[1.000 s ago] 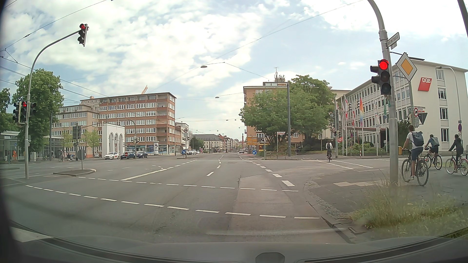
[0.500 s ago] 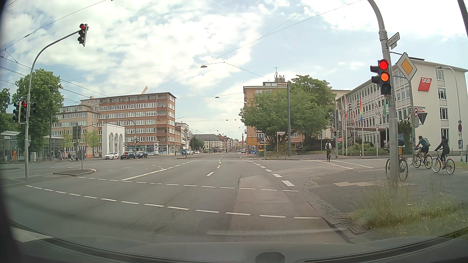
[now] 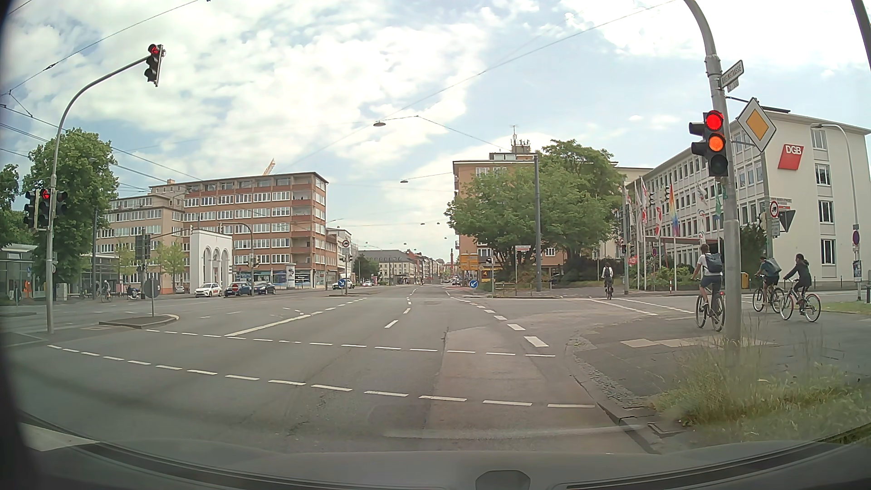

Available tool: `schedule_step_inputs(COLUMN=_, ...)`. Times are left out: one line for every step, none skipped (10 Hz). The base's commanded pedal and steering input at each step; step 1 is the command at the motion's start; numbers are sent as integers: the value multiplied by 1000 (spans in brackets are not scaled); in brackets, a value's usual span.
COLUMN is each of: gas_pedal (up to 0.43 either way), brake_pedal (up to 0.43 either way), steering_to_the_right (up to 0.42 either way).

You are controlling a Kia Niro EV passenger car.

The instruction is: Follow the waypoints while adhering to traffic rules and regulations

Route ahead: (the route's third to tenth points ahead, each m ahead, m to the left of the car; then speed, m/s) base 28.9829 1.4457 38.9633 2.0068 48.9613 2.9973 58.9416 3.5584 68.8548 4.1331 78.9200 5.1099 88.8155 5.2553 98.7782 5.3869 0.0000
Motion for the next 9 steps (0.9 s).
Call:
schedule_step_inputs(gas_pedal=0, brake_pedal=244, steering_to_the_right=-1)
schedule_step_inputs(gas_pedal=0, brake_pedal=183, steering_to_the_right=-1)
schedule_step_inputs(gas_pedal=0, brake_pedal=152, steering_to_the_right=0)
schedule_step_inputs(gas_pedal=0, brake_pedal=134, steering_to_the_right=0)
schedule_step_inputs(gas_pedal=0, brake_pedal=49, steering_to_the_right=-1)
schedule_step_inputs(gas_pedal=0, brake_pedal=30, steering_to_the_right=-1)
schedule_step_inputs(gas_pedal=0, brake_pedal=30, steering_to_the_right=-1)
schedule_step_inputs(gas_pedal=0, brake_pedal=30, steering_to_the_right=-1)
schedule_step_inputs(gas_pedal=87, brake_pedal=30, steering_to_the_right=0)
